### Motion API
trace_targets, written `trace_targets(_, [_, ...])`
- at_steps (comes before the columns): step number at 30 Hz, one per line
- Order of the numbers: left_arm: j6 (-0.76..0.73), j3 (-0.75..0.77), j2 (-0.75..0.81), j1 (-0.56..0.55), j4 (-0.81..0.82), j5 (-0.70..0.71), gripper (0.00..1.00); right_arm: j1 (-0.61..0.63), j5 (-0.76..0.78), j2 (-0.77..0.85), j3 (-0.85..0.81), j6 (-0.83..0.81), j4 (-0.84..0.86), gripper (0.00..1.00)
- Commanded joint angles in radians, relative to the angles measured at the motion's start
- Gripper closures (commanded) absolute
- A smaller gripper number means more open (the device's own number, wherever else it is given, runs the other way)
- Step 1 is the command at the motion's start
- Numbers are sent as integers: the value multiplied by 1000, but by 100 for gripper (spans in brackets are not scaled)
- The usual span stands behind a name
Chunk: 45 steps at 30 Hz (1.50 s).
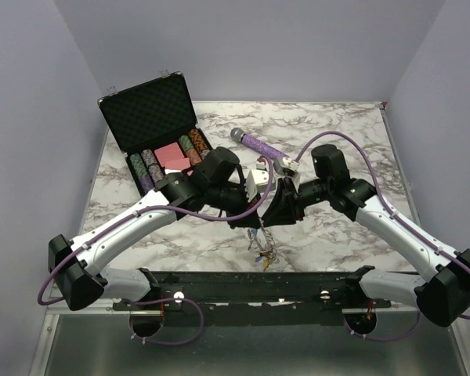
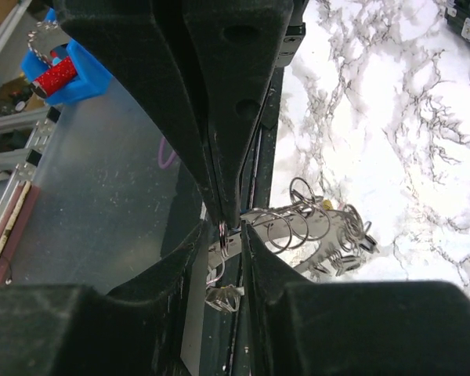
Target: Put the keys on the keyring
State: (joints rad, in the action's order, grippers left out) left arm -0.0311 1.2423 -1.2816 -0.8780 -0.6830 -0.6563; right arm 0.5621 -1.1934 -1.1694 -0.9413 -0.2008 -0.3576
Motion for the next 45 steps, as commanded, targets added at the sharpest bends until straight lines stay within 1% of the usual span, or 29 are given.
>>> trace_targets(1, [14, 42, -4, 7, 27, -29, 100, 13, -11, -3, 18, 0, 9, 71])
trace_targets(7, [17, 45, -9, 10, 23, -28, 100, 21, -6, -3, 19, -3, 6, 82])
trace_targets(10, [17, 46, -9, 10, 25, -29, 100, 21, -8, -3, 13, -2, 9, 99])
trace_targets(13, [26, 39, 5, 11, 42, -8, 100, 21, -11, -1, 13, 1, 9, 100])
trace_targets(15, [68, 13, 40, 16, 85, 20, 100, 19, -18, 4, 16, 15, 19, 100])
trace_targets(17, [97, -38, 97, 28, 153, 33, 88, 21, -41, 10, 25, 47, 49, 100])
trace_targets(19, [125, -102, 169, 43, 239, 35, 72, 19, -60, 20, 41, 98, 104, 100])
trace_targets(21, [152, -180, 244, 53, 327, 41, 59, 19, -72, 37, 52, 139, 164, 100])
trace_targets(24, [175, -289, 367, 54, 436, 66, 48, 18, -84, 62, 73, 198, 265, 100])
trace_targets(27, [152, -421, 490, 57, 557, 89, 43, 19, -107, 77, 84, 198, 286, 100])
trace_targets(29, [87, -548, 566, 57, 676, 61, 42, 18, -107, 94, 102, 179, 293, 100])
trace_targets(30, [79, -605, 605, 57, 774, 66, 42, 16, -110, 109, 114, 176, 316, 100])
trace_targets(32, [62, -719, 640, 57, 932, 73, 42, 18, -141, 129, 145, 175, 392, 100])
trace_targets(34, [65, -791, 642, 57, 1057, 98, 42, 18, -153, 143, 174, 198, 459, 100])
trace_targets(36, [71, -814, 617, 56, 1125, 103, 44, 16, -156, 145, 193, 198, 506, 100])
trace_targets(37, [77, -814, 599, 54, 1146, 93, 46, 16, -155, 142, 197, 228, 525, 100])
trace_targets(40, [95, -814, 559, 54, 1227, 37, 54, 18, -144, 140, 208, 244, 577, 100])
trace_targets(45, [125, -833, 538, 45, 1309, 1, 56, 18, -127, 139, 233, 273, 643, 100])
